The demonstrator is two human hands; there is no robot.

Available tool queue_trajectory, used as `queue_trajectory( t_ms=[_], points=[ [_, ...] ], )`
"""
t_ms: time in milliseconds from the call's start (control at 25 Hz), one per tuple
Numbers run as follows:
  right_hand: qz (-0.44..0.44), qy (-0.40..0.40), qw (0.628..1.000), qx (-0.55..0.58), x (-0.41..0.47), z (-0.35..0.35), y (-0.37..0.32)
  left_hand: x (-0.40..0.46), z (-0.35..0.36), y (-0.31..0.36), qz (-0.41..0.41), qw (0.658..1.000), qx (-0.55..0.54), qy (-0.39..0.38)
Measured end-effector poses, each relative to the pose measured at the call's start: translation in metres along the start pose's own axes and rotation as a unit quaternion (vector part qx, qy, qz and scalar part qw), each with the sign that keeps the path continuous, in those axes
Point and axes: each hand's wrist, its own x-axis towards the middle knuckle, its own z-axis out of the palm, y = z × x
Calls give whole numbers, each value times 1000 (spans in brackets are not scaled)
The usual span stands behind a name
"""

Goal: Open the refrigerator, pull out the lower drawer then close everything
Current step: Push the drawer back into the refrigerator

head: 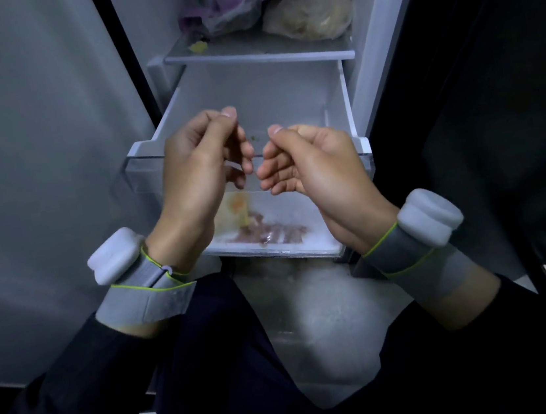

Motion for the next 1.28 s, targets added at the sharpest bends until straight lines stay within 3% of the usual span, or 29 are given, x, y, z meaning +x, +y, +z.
queue_trajectory(
  t_ms=[200, 400, 640, 760, 840, 960, 1280],
  points=[
    [-90, 40, 990, -100, 14, -2, -5, 12, 2, 3, 108, 989, 93, 24],
    [-180, 83, 946, -257, 21, -4, 2, 17, 2, -6, 175, 951, 246, 64],
    [-297, 104, 839, -444, 22, -11, 13, 19, -4, -17, 279, 871, 396, 77],
    [-343, 121, 752, -550, 21, -14, 21, 22, -4, -24, 318, 811, 482, 89],
    [-344, 140, 712, -596, 22, -14, 25, 23, -5, -30, 326, 777, 530, 99],
    [-334, 152, 698, -615, 25, -13, 30, 27, -9, -37, 314, 751, 571, 106],
    [-337, 181, 673, -633, 37, -15, 41, 33, -9, -48, 261, 743, 610, 92]
  ],
)
